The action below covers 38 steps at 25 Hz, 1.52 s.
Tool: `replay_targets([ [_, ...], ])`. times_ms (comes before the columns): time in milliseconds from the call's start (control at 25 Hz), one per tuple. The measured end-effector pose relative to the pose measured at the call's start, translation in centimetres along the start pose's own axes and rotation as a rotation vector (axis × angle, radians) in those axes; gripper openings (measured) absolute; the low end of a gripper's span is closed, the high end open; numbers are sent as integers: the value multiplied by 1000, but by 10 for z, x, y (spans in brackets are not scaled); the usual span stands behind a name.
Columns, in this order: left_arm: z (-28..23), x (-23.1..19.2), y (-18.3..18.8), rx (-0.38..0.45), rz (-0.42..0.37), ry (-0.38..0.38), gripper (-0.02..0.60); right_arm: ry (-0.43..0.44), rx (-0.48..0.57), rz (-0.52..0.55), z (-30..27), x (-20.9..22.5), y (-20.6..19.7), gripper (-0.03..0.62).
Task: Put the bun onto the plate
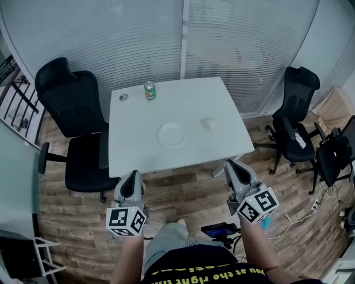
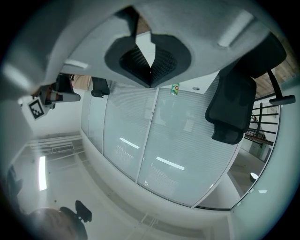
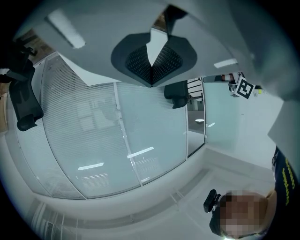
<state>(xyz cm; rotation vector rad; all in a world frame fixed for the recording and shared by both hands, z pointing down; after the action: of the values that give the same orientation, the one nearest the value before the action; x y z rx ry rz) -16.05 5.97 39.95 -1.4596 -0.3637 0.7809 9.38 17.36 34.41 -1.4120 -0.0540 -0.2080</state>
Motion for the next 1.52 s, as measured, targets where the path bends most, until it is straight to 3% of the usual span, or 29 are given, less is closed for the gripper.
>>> replay_targets([
  [480, -25, -28, -7, -14, 14, 7, 0, -16, -7, -8, -35, 10, -9, 6],
  [1520, -38, -36, -16, -29, 6, 56, 0, 12, -27, -34, -62, 34, -21, 6],
])
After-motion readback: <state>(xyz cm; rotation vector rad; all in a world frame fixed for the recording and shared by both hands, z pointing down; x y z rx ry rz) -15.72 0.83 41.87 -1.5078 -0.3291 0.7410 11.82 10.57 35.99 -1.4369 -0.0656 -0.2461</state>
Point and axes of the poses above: the fingertips, and each gripper's own axes: z backward along the fingers, x to its right, y out of its top, the point moved 1 cm from there along z, backward along the fingers, and after that the axes turned 14 degrees about x, right-handed, at the moved point
